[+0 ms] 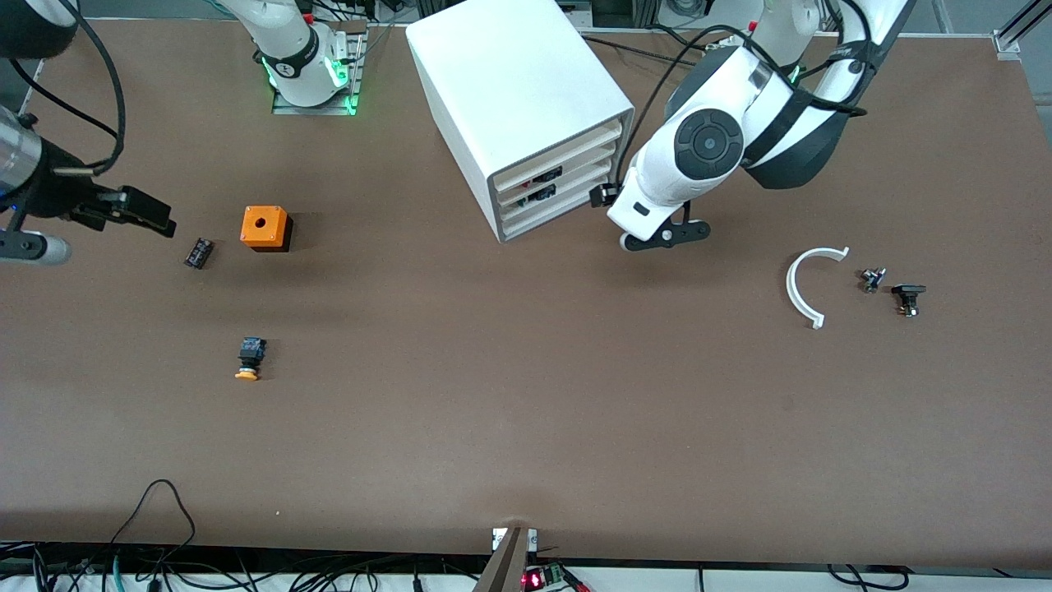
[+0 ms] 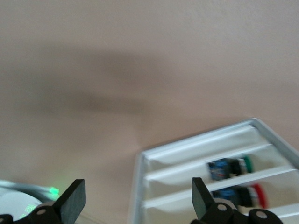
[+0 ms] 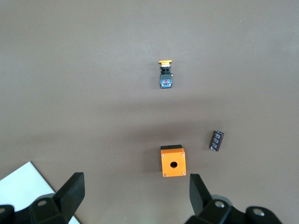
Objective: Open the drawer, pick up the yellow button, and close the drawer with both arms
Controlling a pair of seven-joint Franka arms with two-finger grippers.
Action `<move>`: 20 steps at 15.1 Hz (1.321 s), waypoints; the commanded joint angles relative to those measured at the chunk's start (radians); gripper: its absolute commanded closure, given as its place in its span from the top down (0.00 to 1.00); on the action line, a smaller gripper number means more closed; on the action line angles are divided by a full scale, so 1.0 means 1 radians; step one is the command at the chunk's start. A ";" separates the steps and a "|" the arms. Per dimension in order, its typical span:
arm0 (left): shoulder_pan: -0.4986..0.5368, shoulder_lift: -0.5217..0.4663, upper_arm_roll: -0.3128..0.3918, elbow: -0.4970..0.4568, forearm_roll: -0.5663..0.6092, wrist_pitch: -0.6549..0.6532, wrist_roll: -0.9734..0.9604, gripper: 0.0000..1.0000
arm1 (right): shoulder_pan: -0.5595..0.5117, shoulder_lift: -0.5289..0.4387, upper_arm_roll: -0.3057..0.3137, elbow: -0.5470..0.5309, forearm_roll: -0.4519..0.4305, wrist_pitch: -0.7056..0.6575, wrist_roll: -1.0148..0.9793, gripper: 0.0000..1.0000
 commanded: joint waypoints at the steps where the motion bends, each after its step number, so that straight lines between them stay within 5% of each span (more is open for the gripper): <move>1: 0.012 -0.005 -0.006 0.063 0.113 -0.069 0.150 1.00 | 0.007 0.032 0.009 0.095 -0.017 -0.046 0.013 0.99; 8: 0.158 -0.029 0.011 0.164 0.144 -0.129 0.549 1.00 | 0.009 -0.114 0.015 -0.110 -0.026 0.125 0.006 0.99; 14: -0.025 -0.183 0.444 0.143 0.030 -0.115 0.874 1.00 | 0.015 -0.112 0.018 -0.101 -0.029 0.118 0.003 0.99; 20: -0.126 -0.362 0.632 -0.050 0.024 0.067 0.876 1.00 | 0.013 -0.112 0.015 -0.101 -0.029 0.119 0.003 0.99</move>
